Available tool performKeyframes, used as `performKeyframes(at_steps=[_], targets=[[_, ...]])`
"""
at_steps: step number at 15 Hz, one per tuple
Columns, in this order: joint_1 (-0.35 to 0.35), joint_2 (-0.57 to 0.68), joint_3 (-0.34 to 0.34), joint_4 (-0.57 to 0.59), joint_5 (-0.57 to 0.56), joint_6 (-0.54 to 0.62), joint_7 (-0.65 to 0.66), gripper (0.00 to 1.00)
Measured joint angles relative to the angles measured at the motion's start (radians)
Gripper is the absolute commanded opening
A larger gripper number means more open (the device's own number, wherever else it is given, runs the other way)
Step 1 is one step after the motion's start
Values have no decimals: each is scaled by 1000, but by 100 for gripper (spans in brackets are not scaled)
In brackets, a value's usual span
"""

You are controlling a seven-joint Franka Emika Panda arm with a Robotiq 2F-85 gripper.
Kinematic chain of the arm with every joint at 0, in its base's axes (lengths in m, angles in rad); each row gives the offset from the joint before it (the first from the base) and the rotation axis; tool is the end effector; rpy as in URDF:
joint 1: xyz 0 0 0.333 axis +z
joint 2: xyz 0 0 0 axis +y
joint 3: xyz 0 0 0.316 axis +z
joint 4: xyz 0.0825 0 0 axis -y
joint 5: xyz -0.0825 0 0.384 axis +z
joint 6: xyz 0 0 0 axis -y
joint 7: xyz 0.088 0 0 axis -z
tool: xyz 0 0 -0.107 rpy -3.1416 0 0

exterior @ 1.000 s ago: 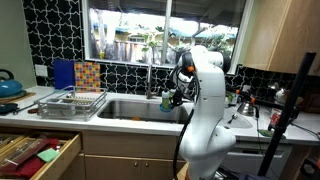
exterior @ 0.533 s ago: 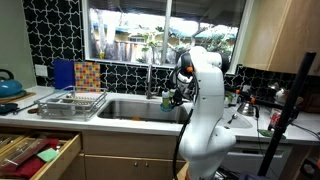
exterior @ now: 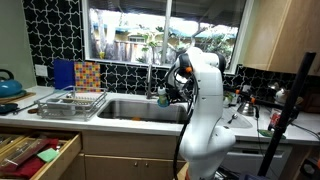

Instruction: Pick up the green bottle next to the blue bowl and put it in the blue bowl and then move the blue bowl to the left of the green bottle near the window sill

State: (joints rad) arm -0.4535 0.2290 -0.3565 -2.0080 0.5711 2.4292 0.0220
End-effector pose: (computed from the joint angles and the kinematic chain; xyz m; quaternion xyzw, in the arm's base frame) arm 0.4289 -0.4361 0.3700 -0.8058 0.5581 -0.1618 0.1142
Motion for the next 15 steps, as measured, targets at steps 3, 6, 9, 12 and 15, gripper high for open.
performKeyframes(at_steps=[3,6,9,12,15], targets=[[15,19,10,-8,6,119,142,1],[24,40,3,-3,-12,162,316,1],[33,64,-17,16,-49,157,509,5],[37,82,-22,31,-51,156,624,5],[40,88,-25,37,-51,155,641,1]])
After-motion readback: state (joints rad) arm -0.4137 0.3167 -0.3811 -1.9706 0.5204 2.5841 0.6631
